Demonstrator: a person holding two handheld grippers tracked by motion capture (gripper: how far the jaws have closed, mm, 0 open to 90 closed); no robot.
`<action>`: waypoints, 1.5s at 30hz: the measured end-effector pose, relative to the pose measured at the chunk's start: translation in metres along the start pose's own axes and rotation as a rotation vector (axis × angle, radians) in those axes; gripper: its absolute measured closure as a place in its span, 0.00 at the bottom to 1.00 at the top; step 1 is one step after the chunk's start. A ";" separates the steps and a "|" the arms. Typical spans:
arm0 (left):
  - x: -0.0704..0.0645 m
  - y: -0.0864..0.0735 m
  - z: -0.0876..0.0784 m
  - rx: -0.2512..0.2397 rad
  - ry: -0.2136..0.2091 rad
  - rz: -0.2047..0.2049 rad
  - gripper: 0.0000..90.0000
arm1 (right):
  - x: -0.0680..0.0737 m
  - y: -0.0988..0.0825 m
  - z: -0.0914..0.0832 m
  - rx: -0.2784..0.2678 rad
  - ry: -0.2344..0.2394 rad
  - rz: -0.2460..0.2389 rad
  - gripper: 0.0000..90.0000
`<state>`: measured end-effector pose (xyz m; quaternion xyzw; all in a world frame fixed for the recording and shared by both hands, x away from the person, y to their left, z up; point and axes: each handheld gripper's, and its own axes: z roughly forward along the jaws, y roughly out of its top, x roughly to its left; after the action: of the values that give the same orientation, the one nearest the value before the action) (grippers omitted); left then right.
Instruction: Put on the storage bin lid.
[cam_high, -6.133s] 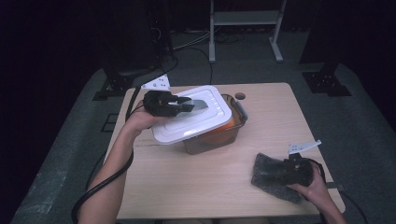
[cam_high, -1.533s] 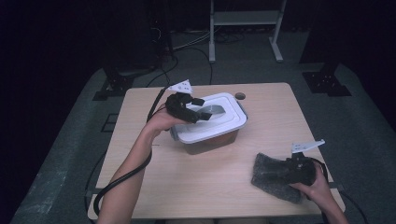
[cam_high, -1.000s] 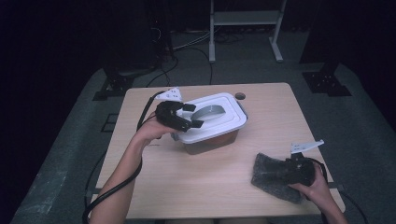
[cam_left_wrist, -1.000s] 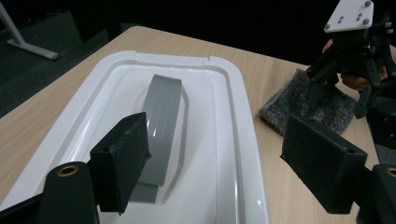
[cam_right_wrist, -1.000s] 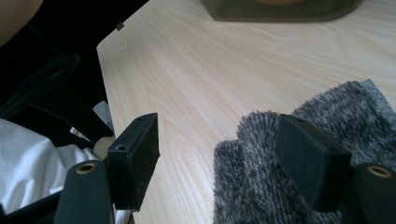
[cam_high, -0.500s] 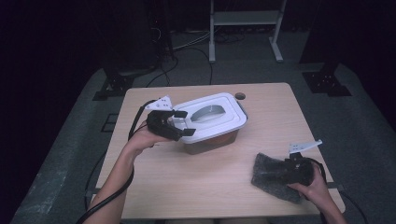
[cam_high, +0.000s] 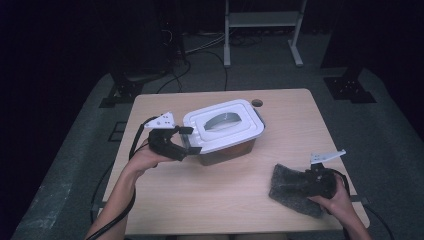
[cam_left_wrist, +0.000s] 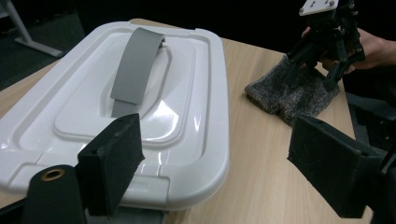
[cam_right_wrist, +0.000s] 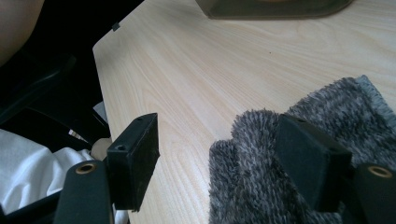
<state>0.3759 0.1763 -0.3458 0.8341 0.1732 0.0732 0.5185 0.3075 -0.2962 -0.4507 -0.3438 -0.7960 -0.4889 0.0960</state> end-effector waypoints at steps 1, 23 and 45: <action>-0.001 -0.001 -0.001 -0.003 0.000 -0.004 0.18 | 0.000 0.000 0.000 -0.001 -0.001 0.001 0.32; -0.012 -0.023 -0.017 -0.006 0.004 -0.020 0.11 | -0.003 -0.004 -0.004 -0.021 -0.006 0.022 0.32; -0.026 -0.062 -0.034 0.017 0.059 -0.024 0.11 | -0.007 -0.010 -0.008 -0.026 -0.008 0.051 0.32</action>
<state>0.3285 0.2208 -0.3843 0.8339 0.1991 0.0900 0.5068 0.3047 -0.3095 -0.4571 -0.3672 -0.7808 -0.4953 0.1010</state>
